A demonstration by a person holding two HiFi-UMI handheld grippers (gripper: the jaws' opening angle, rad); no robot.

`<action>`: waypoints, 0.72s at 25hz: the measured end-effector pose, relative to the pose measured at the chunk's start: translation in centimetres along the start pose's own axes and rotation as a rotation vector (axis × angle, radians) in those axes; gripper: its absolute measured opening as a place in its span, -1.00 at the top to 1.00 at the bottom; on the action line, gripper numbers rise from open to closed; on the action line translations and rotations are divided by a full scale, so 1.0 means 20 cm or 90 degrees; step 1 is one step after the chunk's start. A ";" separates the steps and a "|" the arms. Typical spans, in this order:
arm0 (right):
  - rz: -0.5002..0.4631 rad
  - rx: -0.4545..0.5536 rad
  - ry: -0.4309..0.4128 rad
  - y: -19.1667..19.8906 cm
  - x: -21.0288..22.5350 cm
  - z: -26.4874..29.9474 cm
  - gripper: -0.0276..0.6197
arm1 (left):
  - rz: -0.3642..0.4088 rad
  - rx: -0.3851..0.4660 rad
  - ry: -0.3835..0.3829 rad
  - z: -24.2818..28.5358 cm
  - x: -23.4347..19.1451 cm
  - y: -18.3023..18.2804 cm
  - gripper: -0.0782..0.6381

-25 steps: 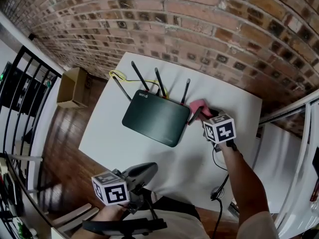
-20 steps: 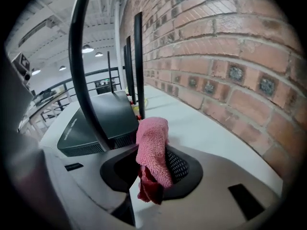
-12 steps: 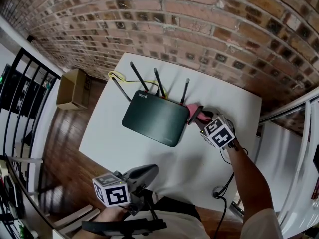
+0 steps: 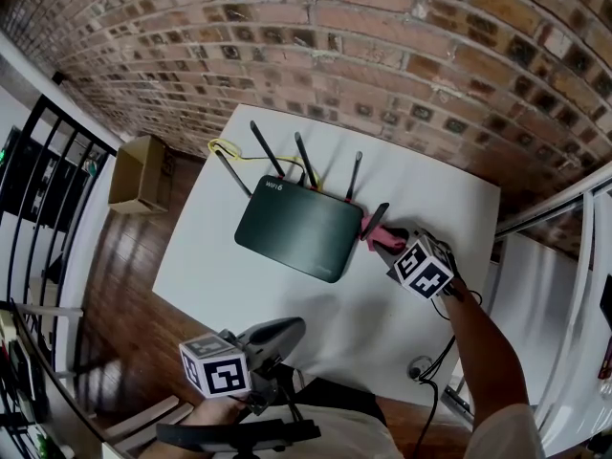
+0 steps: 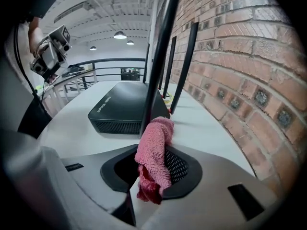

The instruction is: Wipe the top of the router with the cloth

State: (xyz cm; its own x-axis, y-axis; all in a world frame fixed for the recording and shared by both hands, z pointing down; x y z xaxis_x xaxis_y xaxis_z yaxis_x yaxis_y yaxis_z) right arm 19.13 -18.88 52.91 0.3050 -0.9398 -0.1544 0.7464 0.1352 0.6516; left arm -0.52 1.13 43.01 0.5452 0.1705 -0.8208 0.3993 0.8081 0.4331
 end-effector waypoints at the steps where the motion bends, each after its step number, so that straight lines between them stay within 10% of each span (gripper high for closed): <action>1: 0.002 -0.003 0.001 0.01 -0.01 -0.01 0.53 | 0.000 0.000 0.002 0.00 0.00 0.00 0.77; 18: 0.000 0.004 0.014 0.02 -0.19 -0.14 0.53 | 0.010 -0.005 -0.006 0.00 0.04 0.06 0.77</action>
State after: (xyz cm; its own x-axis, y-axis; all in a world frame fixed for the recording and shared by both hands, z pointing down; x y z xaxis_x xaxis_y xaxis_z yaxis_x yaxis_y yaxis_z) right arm 20.01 -14.42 51.71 0.3176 -0.9327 -0.1707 0.7429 0.1329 0.6561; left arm 0.41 2.27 42.84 0.5586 0.1784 -0.8100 0.3842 0.8098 0.4433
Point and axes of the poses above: the fingertips, and each gripper's own axes: z forward along the fingers, x to its right, y out of its underside, the point moved 7 cm from there along -z, backward along the fingers, and after that the axes turned 2 degrees about -z, right-handed, at the moved point
